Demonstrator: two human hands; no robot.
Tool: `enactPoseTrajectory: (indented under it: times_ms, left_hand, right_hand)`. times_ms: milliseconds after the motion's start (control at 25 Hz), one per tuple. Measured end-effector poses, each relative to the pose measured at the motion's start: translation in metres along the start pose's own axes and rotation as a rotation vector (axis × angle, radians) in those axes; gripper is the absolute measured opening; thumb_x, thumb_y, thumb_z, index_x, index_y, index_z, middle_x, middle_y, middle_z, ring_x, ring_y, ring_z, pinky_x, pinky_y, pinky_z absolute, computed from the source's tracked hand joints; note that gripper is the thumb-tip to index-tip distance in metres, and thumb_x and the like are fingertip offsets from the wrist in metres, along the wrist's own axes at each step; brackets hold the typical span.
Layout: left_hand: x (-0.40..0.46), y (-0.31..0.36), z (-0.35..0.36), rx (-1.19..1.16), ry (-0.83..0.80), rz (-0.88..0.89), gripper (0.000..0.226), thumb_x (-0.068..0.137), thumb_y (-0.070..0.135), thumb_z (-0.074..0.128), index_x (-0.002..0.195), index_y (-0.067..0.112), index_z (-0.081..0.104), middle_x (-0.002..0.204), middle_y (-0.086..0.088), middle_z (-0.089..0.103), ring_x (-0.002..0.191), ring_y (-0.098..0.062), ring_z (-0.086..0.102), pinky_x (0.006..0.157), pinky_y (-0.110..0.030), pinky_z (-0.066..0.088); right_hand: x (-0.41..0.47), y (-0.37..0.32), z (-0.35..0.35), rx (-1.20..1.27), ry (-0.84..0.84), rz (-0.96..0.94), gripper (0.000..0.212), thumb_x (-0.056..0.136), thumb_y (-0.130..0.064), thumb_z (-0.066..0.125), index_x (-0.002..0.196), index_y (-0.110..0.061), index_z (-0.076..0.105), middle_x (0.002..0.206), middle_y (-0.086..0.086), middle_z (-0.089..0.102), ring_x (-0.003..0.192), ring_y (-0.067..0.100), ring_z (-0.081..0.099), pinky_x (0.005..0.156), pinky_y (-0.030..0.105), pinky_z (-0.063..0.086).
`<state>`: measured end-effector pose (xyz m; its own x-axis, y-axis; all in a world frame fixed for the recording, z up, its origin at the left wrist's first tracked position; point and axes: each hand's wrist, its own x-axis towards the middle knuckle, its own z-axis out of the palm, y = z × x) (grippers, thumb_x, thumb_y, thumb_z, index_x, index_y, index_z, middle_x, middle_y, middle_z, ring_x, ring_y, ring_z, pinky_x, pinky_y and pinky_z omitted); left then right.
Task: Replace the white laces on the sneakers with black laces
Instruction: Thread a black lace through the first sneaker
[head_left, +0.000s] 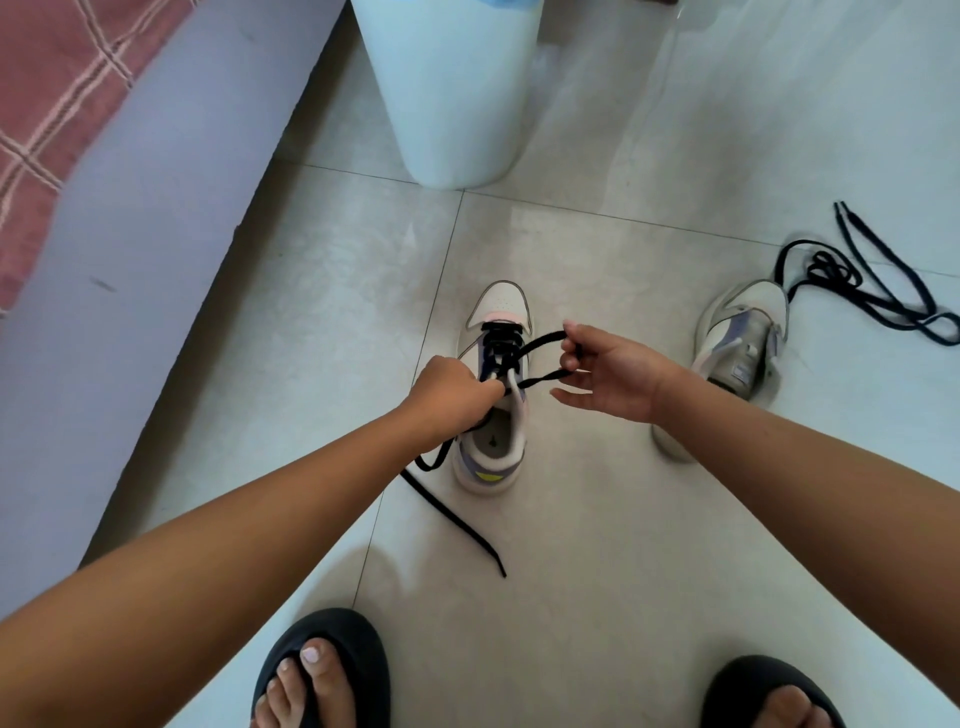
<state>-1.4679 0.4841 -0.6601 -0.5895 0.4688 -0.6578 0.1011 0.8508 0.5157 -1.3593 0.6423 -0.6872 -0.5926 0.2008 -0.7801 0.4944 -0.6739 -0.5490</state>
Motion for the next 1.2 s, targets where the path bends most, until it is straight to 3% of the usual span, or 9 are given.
enactPoseTrajectory:
  times_ms: [160, 280, 440, 640, 760, 840, 920, 1040, 1200]
  left_hand:
    - [0.001, -0.005, -0.004, 0.051, 0.040, 0.068, 0.028, 0.084, 0.018, 0.054, 0.061, 0.008, 0.041, 0.062, -0.009, 0.041, 0.054, -0.017, 0.034, 0.047, -0.024, 0.024]
    - [-0.002, -0.008, -0.001, 0.220, 0.094, 0.201, 0.036, 0.091, 0.021, 0.051, 0.059, 0.005, 0.045, 0.075, -0.008, 0.042, 0.059, -0.019, 0.042, 0.052, -0.027, 0.032]
    - [-0.002, -0.012, 0.004, 0.328, 0.104, 0.309, 0.028, 0.096, 0.024, 0.044, 0.091, 0.000, 0.059, 0.107, -0.011, 0.042, 0.090, -0.029, 0.054, 0.083, -0.034, 0.044]
    - [-0.002, -0.015, 0.006, 0.453, 0.113, 0.344, 0.028, 0.100, 0.026, 0.042, 0.105, 0.001, 0.055, 0.116, -0.013, 0.043, 0.097, -0.029, 0.051, 0.081, -0.034, 0.040]
    - [-0.004, -0.013, 0.012, 0.787, 0.272, 0.461, 0.032, 0.093, 0.034, 0.054, 0.113, 0.008, 0.051, 0.116, -0.010, 0.046, 0.100, -0.028, 0.052, 0.078, -0.035, 0.041]
    - [-0.002, -0.011, 0.017, 0.816, 0.433, 0.636, 0.039, 0.066, 0.034, 0.081, 0.090, 0.010, 0.062, 0.097, -0.010, 0.057, 0.082, -0.029, 0.058, 0.068, -0.034, 0.044]
    - [0.004, -0.011, 0.021, 0.831, 0.532, 0.789, 0.030, 0.049, 0.021, 0.085, 0.066, 0.011, 0.062, 0.078, -0.009, 0.059, 0.068, -0.028, 0.058, 0.065, -0.033, 0.039]
    - [0.008, -0.012, 0.022, 0.898, 0.570, 0.943, 0.016, 0.062, 0.002, 0.068, 0.057, 0.011, 0.056, 0.065, -0.007, 0.052, 0.062, -0.026, 0.053, 0.065, -0.035, 0.028]
    - [0.018, -0.018, 0.028, 0.800, 0.464, 0.969, 0.013, 0.064, 0.003, 0.062, 0.053, 0.009, 0.057, 0.062, -0.008, 0.053, 0.060, -0.027, 0.054, 0.064, -0.032, 0.030]
  right_hand:
    - [-0.005, -0.006, -0.005, -0.046, -0.047, -0.040, 0.024, 0.093, -0.029, 0.050, 0.073, -0.019, 0.057, 0.072, -0.002, 0.059, 0.077, 0.014, 0.054, 0.093, 0.037, 0.043]
    - [-0.008, -0.011, -0.009, -0.091, -0.056, -0.061, 0.021, 0.092, -0.024, 0.049, 0.076, -0.019, 0.061, 0.075, -0.003, 0.063, 0.081, 0.013, 0.056, 0.094, 0.037, 0.042]
    - [-0.009, -0.010, -0.005, -0.160, -0.051, -0.035, 0.032, 0.092, -0.037, 0.051, 0.064, -0.019, 0.049, 0.064, -0.002, 0.054, 0.067, 0.012, 0.052, 0.087, 0.035, 0.044]
    - [-0.006, -0.008, -0.001, -0.041, 0.022, -0.053, 0.038, 0.093, -0.034, 0.050, 0.060, -0.018, 0.042, 0.065, 0.000, 0.056, 0.071, 0.015, 0.053, 0.084, 0.034, 0.045]
    - [-0.006, -0.004, 0.001, 0.053, 0.007, -0.054, 0.033, 0.094, -0.031, 0.049, 0.064, -0.018, 0.046, 0.072, 0.001, 0.058, 0.077, 0.015, 0.057, 0.082, 0.033, 0.046]
    - [-0.008, -0.003, 0.004, 0.057, 0.008, -0.046, 0.032, 0.094, -0.030, 0.050, 0.065, -0.018, 0.048, 0.071, 0.000, 0.058, 0.075, 0.015, 0.057, 0.079, 0.032, 0.047]
    - [-0.009, -0.004, 0.004, 0.085, 0.014, -0.047, 0.030, 0.094, -0.030, 0.050, 0.066, -0.018, 0.049, 0.069, -0.001, 0.058, 0.074, 0.015, 0.058, 0.078, 0.032, 0.047]
    - [-0.009, -0.005, 0.003, 0.126, 0.024, -0.046, 0.028, 0.094, -0.029, 0.050, 0.068, -0.018, 0.050, 0.068, -0.002, 0.060, 0.075, 0.015, 0.059, 0.080, 0.033, 0.047]
    - [-0.008, -0.003, 0.004, 0.194, 0.027, -0.048, 0.028, 0.095, -0.027, 0.048, 0.069, -0.017, 0.051, 0.070, 0.000, 0.062, 0.079, 0.016, 0.060, 0.084, 0.035, 0.047]
